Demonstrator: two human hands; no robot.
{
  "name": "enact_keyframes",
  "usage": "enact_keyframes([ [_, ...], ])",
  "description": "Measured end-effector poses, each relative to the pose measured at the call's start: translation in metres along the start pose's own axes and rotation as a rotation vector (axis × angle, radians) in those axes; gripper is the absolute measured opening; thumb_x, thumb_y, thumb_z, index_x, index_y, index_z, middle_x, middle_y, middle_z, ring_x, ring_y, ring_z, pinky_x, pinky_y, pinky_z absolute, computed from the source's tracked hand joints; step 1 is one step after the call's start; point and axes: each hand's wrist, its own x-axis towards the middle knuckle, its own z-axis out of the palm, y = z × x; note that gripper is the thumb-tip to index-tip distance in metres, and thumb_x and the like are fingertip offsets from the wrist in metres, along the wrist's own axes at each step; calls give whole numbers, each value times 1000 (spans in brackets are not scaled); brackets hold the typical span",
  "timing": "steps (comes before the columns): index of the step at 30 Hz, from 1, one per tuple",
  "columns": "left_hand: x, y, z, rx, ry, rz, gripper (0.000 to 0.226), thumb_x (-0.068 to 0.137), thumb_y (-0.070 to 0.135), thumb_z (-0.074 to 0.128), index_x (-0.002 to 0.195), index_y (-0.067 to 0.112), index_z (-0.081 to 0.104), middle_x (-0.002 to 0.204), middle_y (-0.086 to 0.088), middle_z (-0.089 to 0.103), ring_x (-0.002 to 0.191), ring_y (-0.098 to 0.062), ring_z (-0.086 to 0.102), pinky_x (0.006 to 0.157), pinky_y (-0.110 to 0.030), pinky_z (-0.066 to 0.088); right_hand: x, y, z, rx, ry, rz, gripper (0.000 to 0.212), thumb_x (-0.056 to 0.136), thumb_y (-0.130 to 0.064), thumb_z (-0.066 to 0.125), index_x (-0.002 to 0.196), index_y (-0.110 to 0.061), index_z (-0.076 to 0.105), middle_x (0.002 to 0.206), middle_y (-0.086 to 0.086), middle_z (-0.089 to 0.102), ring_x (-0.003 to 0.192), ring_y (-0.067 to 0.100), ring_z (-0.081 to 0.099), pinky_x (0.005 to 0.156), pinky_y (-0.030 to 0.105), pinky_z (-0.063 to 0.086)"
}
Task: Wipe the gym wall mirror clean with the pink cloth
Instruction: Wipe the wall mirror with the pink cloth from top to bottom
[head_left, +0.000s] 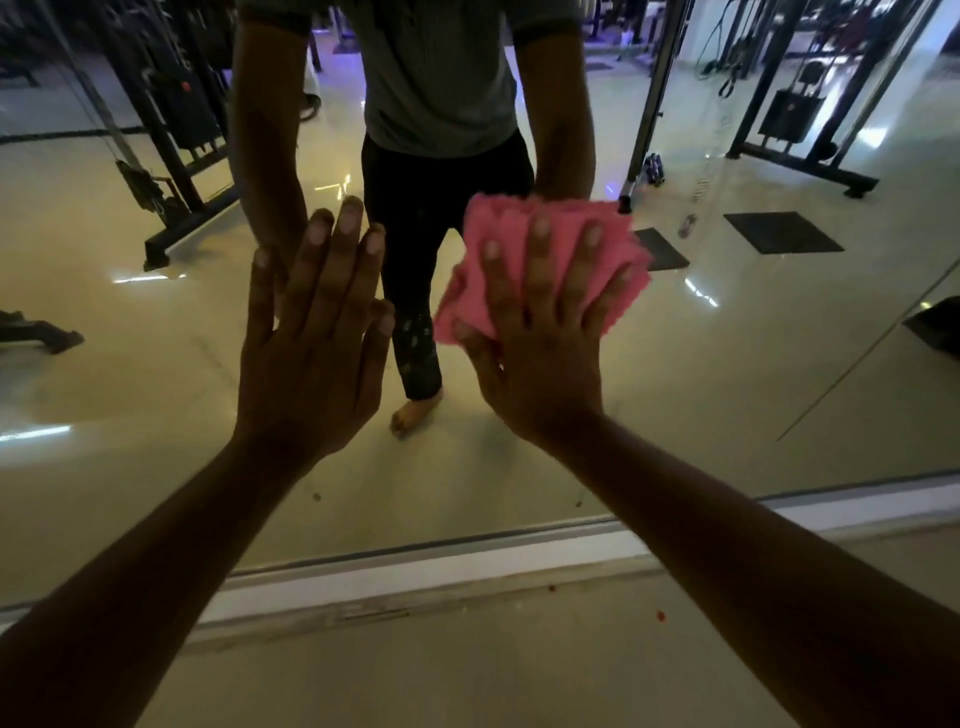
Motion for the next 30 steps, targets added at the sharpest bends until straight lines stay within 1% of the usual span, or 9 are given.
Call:
enact_keyframes([
  [2,0,-1,0,-5,-2,4,65,115,27,51,170,6,25,178,-18,20,166,-36,19,134,-59,13,-35,15,10,-38,-89,-236,81,112,-57,56,174,-32,10,183,9,3,166,51,6,128,79,0],
  [4,0,-3,-3,-23,-7,7,64,115,27,52,170,6,26,178,-18,22,166,-37,21,133,-62,18,-60,44,6,-115,-134,-246,92,110,-48,64,176,-32,1,183,8,1,167,47,6,127,82,10],
  [9,1,-21,-10,-3,24,1,64,115,27,50,170,5,26,177,-18,22,165,-37,21,132,-62,19,-3,-5,-5,45,49,320,81,115,-50,49,173,-14,5,179,29,5,164,58,3,126,82,9],
  [12,-2,-29,-13,-36,7,5,63,116,26,48,171,6,24,178,-18,20,166,-37,18,133,-61,17,-11,-43,9,20,-43,-103,69,117,-53,35,175,-27,7,181,17,7,164,56,8,127,82,8],
  [14,-8,-36,-14,-33,-1,23,64,116,25,49,171,7,24,178,-18,20,166,-37,18,133,-61,17,-49,-26,20,-70,-153,-379,76,115,-49,47,175,-34,3,181,9,13,166,49,10,127,81,15],
  [16,-16,-43,-15,-29,-12,42,64,116,24,49,172,8,23,178,-17,21,166,-37,19,133,-62,19,-75,-5,20,-105,-156,-242,82,111,-55,58,174,-30,13,181,12,17,165,52,14,124,83,20],
  [21,-39,-60,-17,-16,-40,25,65,116,26,48,172,10,21,179,-15,19,166,-35,18,131,-64,20,-19,-51,15,36,26,426,86,112,-64,36,173,-10,7,179,30,4,165,56,2,129,77,10],
  [27,-38,-70,-22,-53,-54,46,64,116,25,48,172,9,22,179,-15,19,167,-34,17,133,-62,18,-57,-55,26,-77,-125,-113,79,111,-63,52,171,-18,25,177,20,14,163,58,12,128,80,11],
  [30,-39,-72,-22,-64,-79,45,64,116,27,45,173,10,20,180,-14,16,167,-33,14,133,-61,16,-59,-41,17,-67,-124,175,86,111,-71,33,172,-14,11,180,26,7,165,57,6,128,79,12],
])
